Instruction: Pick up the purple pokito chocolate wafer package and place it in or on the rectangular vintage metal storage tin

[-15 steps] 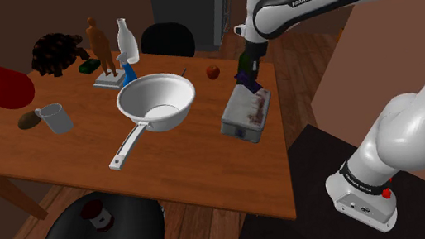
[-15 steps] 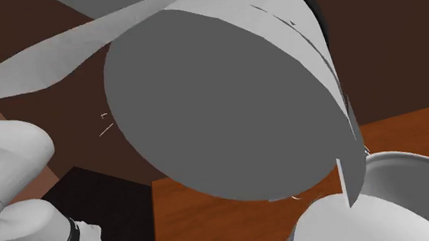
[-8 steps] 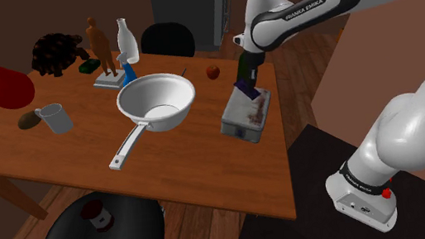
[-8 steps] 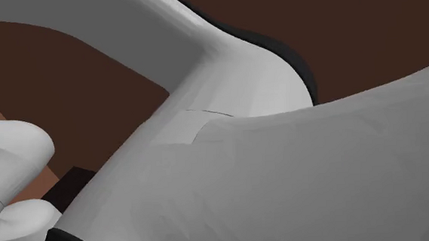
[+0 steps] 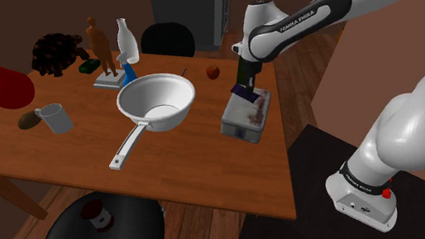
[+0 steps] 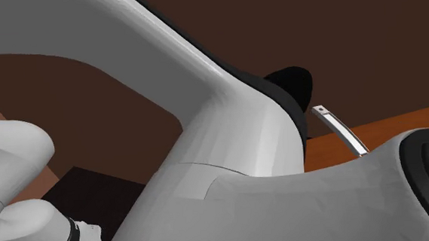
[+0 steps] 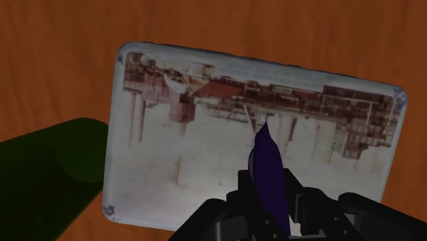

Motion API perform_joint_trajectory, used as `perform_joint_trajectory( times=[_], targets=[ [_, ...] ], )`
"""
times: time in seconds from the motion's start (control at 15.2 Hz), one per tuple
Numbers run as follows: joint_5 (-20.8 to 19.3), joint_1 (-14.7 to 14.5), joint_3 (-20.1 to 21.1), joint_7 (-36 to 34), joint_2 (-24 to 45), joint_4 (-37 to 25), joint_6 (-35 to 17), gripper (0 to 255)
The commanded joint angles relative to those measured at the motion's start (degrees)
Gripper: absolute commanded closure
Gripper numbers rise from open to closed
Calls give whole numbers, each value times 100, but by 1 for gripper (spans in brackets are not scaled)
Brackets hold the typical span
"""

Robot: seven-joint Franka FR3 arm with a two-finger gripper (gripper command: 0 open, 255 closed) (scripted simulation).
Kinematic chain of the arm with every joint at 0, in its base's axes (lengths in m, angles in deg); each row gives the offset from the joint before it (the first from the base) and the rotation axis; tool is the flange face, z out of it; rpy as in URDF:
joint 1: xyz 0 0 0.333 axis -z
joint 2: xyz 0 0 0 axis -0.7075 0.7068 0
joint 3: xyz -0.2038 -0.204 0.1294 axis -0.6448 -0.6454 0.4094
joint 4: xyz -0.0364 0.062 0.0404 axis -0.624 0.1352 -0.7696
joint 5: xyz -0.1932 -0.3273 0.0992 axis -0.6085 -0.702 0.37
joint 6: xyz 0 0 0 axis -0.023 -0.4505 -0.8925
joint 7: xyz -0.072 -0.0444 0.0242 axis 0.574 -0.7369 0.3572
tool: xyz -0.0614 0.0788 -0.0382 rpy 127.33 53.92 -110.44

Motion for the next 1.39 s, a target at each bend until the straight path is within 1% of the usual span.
perform_joint_trajectory(
  times=[0.0, 0.33, 0.4, 0.73, 0.99, 1.32],
  targets=[
    [-9, 13, -13, -1, 39, 53, -28, 255],
    [-9, 17, -9, 0, 40, 53, -28, 255],
    [-10, 21, -12, 6, 33, 52, -21, 0],
    [-9, 17, -9, -1, 40, 53, -28, 0],
    [-35, 14, 8, -24, -342, -334, 740, 0],
    [-35, 14, 8, -24, -342, -334, 740, 0]
  ],
)
